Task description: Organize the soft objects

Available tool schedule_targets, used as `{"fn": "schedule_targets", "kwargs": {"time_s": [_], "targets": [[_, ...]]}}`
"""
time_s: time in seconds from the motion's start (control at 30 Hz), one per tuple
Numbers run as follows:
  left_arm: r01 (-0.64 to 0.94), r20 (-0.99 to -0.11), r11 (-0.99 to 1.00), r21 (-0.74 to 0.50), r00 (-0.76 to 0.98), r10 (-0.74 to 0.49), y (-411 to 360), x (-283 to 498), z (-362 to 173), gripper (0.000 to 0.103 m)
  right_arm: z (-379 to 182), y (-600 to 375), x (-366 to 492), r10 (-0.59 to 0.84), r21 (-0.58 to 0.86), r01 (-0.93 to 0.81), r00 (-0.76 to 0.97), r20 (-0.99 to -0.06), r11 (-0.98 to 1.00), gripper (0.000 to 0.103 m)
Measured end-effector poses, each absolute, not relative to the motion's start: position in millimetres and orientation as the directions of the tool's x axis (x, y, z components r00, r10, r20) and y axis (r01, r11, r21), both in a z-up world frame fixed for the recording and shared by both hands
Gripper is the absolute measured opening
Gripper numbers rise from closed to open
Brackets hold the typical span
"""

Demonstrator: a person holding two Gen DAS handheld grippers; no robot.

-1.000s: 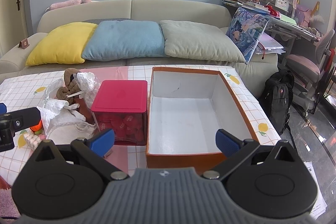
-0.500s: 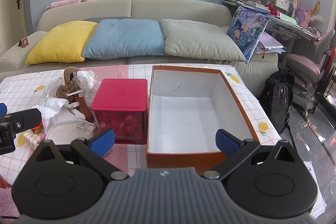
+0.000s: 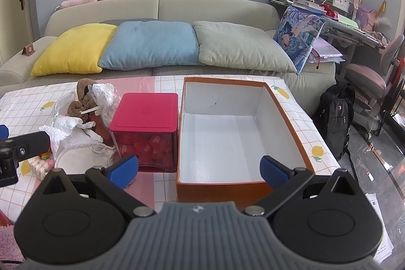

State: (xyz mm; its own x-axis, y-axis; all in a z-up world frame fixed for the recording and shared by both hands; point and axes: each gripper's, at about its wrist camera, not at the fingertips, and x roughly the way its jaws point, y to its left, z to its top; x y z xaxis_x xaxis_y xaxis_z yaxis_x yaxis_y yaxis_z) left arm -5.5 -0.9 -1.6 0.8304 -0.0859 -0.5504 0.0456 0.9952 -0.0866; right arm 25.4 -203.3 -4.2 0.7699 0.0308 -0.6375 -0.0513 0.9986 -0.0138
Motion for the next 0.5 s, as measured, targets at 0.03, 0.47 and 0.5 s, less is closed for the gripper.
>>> {"fn": "schedule_targets", "kwargs": {"time_s": [0.03,0.47,0.5], "targets": [[0.046,-0.551,0.995,-0.087,0.83,-0.087,-0.7,-5.9,-2.4,0.103,-5.0,-203.6,24.8,0.03,-0.014,-0.051,0.769,-0.638,0.999,0.1],[0.054,-0.556,0.995,-0.084,0.826,-0.092,-5.8,-10.5,-8.6,0.103,-3.6,-202.6,26.7,0.029,-0.018,-0.053,0.766,-0.642,0.998,0.1],[0.055,-0.556,0.995,-0.083,0.826,-0.093,-5.3,-9.5,-7.5,0.103,-4.2,-202.7,26.4,0.029,-0.019,-0.054,0.765,-0.643,0.998,0.1]]}}
